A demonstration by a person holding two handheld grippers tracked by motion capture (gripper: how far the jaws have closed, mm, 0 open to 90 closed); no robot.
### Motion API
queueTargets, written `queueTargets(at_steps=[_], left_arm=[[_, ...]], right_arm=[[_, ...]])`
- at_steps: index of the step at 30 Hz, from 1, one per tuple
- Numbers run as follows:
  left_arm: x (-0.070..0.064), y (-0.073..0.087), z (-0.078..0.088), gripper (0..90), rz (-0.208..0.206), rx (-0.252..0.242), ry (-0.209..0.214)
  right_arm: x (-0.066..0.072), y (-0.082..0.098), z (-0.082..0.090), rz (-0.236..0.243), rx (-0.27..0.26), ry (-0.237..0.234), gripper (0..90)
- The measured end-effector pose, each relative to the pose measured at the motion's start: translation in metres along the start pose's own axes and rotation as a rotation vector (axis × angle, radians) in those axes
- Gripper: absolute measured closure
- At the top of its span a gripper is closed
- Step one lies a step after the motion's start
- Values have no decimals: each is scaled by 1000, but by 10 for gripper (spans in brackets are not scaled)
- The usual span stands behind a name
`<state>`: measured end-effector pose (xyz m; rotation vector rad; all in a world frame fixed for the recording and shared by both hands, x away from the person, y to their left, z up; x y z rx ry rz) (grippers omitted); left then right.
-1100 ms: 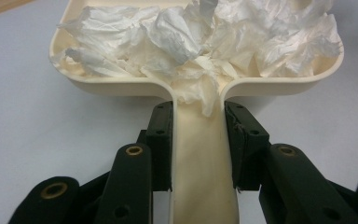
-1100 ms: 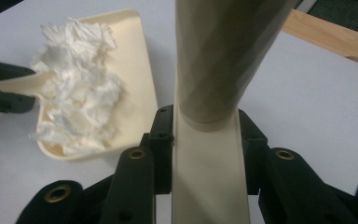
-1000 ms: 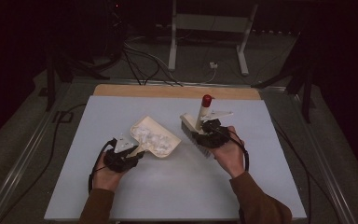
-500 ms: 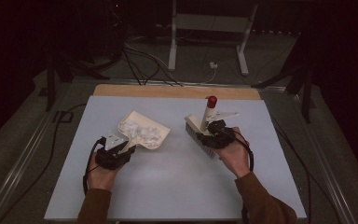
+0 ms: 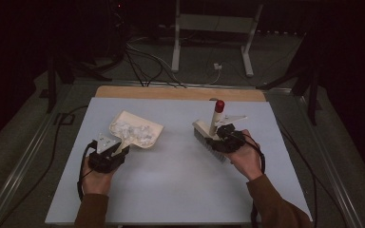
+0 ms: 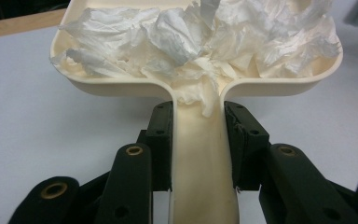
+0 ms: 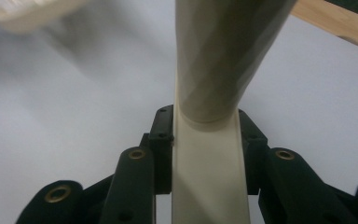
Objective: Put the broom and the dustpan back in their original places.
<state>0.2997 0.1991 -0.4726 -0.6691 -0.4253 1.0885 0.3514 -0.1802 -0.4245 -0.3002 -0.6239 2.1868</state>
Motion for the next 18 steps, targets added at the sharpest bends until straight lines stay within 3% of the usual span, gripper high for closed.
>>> queueTargets(at_steps=[4, 13, 18], left_arm=[[4, 1, 3, 668, 19, -6, -9], [9, 6, 4, 668, 50, -7, -20], [9, 8, 5, 667, 57, -3, -26]], right_arm=[[-7, 8, 3, 22, 5, -8, 670], [-23, 35, 7, 152, 20, -86, 671], [-31, 43, 5, 191, 31, -123, 670]])
Point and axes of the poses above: each handheld gripper's, and its own axes: z roughly backward along the jaws, y roughly out of its underside, x roughly to its left, the point moved 1 cm from there along -z, roughly forward along the jaws, and after that the axes turned 11 degrees about x, right-handed, at the moved point
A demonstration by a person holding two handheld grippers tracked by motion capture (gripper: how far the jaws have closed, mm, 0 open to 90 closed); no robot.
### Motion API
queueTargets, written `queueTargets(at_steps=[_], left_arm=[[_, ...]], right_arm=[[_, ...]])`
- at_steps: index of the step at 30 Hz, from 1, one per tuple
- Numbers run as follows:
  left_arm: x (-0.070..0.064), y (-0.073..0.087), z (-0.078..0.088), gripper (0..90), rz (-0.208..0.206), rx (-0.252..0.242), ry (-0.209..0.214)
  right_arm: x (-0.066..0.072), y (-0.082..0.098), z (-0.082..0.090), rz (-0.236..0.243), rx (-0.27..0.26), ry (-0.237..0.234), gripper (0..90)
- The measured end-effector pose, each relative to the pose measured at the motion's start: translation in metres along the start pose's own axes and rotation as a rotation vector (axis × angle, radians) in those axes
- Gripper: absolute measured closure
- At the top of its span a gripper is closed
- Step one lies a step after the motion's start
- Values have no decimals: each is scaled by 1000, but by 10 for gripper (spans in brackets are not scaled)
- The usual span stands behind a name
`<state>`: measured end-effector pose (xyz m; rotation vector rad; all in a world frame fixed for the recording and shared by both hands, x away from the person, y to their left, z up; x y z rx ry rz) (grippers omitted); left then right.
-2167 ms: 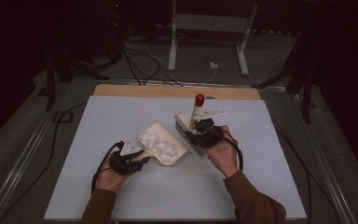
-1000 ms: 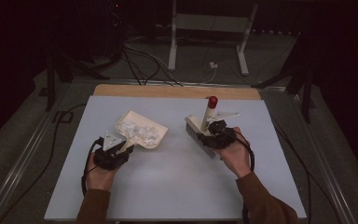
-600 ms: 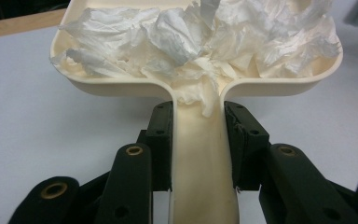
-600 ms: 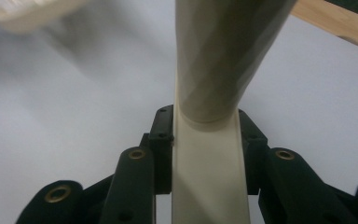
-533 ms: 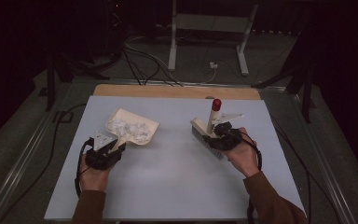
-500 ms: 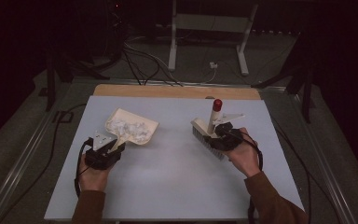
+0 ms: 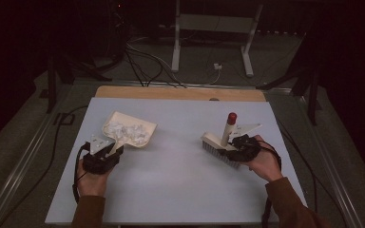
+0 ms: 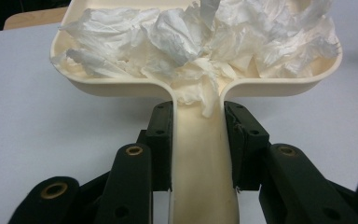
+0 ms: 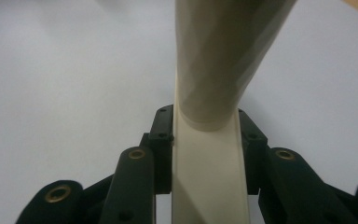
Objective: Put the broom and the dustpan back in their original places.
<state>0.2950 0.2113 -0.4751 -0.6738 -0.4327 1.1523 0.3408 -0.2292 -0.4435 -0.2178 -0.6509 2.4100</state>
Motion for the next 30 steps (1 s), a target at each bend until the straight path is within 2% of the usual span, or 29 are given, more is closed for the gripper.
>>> queueTargets(at_steps=[4, 8, 10, 12, 15, 17, 20, 23, 28, 30], left_arm=[[1, 1, 0, 668, 5, 0, 0], [1, 2, 0, 668, 4, 1, -1], [1, 2, 0, 667, 8, 3, -4], [1, 2, 0, 668, 11, 1, -6], [1, 2, -1, 668, 10, 4, -5], [1, 2, -1, 668, 9, 4, -4], [0, 1, -2, 668, 6, 4, -4], [-1, 1, -2, 668, 5, 3, 0], [-2, 1, -4, 668, 10, 3, -4], [-2, 2, -4, 668, 15, 1, -5]], right_arm=[[-2, 3, -5, 24, 18, -27, 670], [-2, 6, -14, 53, 58, -21, 669], [-3, 6, -16, 51, 50, -40, 667], [-4, 6, -15, 35, 37, -30, 620], [-5, 3, -6, -8, -37, -20, 590], [-3, -1, 2, -29, -80, -5, 590], [2, -6, 10, -34, -130, 28, 591], [5, -10, 13, -67, -165, 57, 613], [9, -18, 12, -175, -224, 107, 653], [11, -21, 11, -233, -240, 140, 665]])
Point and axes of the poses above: each handheld gripper's, and its own axes: z roughly backward along the jaws, y roughly out of its underside, x roughly to its left, the point moved 1 cm from there along -z, roughly forward along the jaws, and after that the axes turned 11 degrees about x, right-handed, at the moved point
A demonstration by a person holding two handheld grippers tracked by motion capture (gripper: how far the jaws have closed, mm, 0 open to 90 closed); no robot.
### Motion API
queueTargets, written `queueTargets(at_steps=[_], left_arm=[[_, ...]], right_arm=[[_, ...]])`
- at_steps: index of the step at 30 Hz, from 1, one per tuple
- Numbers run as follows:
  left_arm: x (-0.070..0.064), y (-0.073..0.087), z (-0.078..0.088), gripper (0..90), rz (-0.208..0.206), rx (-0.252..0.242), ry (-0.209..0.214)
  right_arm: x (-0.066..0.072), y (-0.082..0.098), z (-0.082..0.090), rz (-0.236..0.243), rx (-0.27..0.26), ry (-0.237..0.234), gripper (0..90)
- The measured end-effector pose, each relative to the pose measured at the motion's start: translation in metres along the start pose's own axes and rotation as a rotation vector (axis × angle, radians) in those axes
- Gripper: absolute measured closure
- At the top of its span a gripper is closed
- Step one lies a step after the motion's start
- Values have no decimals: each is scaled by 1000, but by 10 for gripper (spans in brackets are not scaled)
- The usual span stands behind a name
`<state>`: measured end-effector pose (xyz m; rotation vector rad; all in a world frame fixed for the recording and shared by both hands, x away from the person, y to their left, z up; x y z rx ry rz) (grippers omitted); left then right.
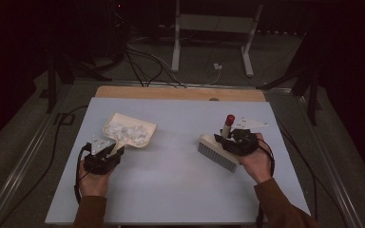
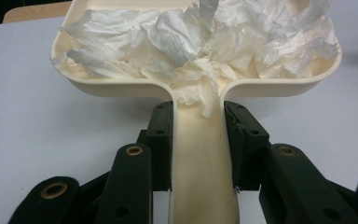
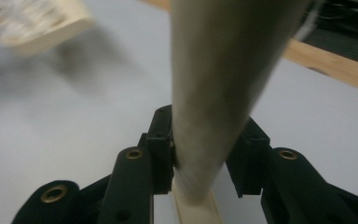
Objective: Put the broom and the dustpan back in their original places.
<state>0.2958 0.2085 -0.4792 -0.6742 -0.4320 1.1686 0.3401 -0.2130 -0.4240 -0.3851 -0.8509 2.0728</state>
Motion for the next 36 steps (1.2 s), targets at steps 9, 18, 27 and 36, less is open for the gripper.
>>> queueTargets(at_steps=[9, 18, 27, 36], left_arm=[[1, 3, -1, 668, 8, 1, -1], [2, 4, 1, 668, 24, -4, -23], [2, 6, -1, 668, 68, -10, -67], [1, 6, -4, 667, 115, -13, -106]], right_arm=[[8, 5, -7, -174, -69, 116, 692], [1, 1, -6, -159, -19, 85, 702], [-28, 6, 15, -68, 17, -2, 702], [-56, 14, 36, -27, 74, -96, 703]])
Point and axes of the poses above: each handheld gripper's, and its own axes: z roughly backward along the jaws, y roughly out of its underside, x roughly to its left, the point moved 1 cm from there along -z, roughly forward along the jaws, and after that the axes turned 11 degrees about x, right-handed, at the moved point
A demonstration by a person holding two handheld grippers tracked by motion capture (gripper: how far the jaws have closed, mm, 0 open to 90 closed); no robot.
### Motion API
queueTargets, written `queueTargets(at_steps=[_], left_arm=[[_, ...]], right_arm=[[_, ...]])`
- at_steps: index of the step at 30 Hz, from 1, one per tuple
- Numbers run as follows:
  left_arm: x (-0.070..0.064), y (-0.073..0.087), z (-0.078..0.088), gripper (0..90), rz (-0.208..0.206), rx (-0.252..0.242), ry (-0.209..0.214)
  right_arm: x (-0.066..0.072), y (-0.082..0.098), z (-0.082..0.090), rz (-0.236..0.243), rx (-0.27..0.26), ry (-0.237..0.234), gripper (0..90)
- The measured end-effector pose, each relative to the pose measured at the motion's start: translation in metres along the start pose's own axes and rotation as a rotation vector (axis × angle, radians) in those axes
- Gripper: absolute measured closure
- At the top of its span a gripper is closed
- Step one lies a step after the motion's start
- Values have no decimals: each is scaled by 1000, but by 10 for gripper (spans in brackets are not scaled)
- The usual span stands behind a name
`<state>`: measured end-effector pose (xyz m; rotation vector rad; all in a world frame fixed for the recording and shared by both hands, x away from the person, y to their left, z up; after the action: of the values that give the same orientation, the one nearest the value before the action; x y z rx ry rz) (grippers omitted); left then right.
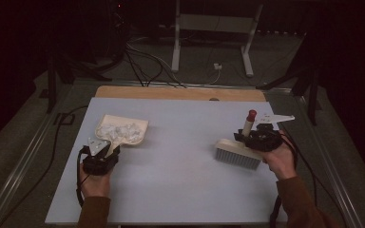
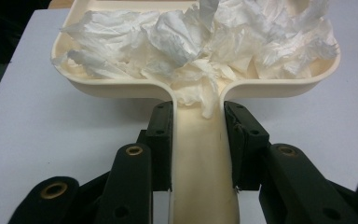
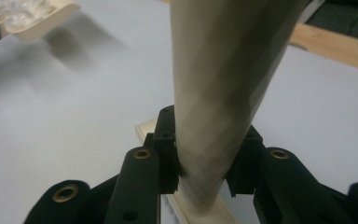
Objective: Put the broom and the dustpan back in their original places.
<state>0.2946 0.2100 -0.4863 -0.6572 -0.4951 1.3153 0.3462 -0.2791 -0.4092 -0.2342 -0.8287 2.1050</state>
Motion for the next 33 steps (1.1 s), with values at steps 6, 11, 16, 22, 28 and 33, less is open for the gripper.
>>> queueTargets(at_steps=[6, 11, 16, 22, 28, 33], left_arm=[[1, 1, 0, 667, 14, -1, -19], [2, 2, 0, 667, 29, -1, -32], [2, 2, -1, 667, 32, 3, -35], [3, 3, -1, 667, 40, 7, -43], [3, 3, -3, 668, 39, 11, -42], [4, 3, -2, 667, 48, 7, -47]], right_arm=[[-13, 8, 6, 15, 46, -69, 703], [-12, 11, 9, 55, 86, -125, 704], [-11, 12, 9, 64, 110, -154, 703], [-10, 12, 8, 81, 161, -219, 704], [-17, 10, -4, 77, 202, -263, 703], [-27, 4, -21, 21, 200, -182, 687]])
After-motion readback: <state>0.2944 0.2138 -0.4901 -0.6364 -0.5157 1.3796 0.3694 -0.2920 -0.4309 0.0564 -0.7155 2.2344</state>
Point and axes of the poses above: each handheld gripper's, and its own axes: z roughly backward along the jaws, y roughly out of its underside, x roughly to its left, the point moved 1 cm from there along -z, roughly forward along the jaws, and after that the axes turned 11 degrees about x, right-handed, at the moved point
